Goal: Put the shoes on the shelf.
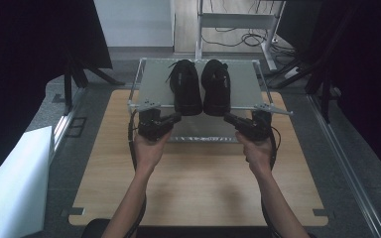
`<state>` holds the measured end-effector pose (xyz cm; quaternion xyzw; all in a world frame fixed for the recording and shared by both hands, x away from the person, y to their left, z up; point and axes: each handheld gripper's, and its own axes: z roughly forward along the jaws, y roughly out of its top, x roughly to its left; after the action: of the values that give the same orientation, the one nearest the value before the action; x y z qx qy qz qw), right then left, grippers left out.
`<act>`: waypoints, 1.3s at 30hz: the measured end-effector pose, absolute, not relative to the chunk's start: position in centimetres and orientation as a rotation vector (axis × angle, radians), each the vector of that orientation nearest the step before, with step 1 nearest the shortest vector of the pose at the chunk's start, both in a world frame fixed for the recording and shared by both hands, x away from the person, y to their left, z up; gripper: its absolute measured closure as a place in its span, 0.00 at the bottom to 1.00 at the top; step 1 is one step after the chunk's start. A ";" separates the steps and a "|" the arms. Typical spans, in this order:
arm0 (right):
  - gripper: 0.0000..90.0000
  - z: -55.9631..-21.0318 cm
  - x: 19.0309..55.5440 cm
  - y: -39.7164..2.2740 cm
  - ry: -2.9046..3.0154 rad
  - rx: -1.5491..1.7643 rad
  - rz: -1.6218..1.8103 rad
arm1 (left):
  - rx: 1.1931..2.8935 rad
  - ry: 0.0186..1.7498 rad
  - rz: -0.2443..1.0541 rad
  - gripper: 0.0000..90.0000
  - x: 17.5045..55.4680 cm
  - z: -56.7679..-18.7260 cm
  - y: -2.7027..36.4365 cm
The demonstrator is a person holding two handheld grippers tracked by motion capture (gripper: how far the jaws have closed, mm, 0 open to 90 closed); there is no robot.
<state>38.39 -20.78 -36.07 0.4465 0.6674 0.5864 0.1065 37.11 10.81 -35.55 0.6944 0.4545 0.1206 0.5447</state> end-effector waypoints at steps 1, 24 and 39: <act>1.00 -36.1 38.6 -20.7 1.961 1.320 1.721 | 1.648 1.083 0.283 0.98 37.4 -35.6 10.8; 1.00 -37.0 43.0 -19.7 1.898 1.452 1.695 | 1.640 1.185 0.293 0.98 41.8 -35.6 10.1; 0.94 -36.9 42.4 -20.2 1.930 1.434 1.725 | 1.625 1.150 0.302 0.76 40.7 -35.9 10.0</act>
<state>42.44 -20.17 -36.93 0.4827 0.6494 0.5805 0.0912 40.70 10.03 -35.92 0.6819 0.4828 0.1266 0.5347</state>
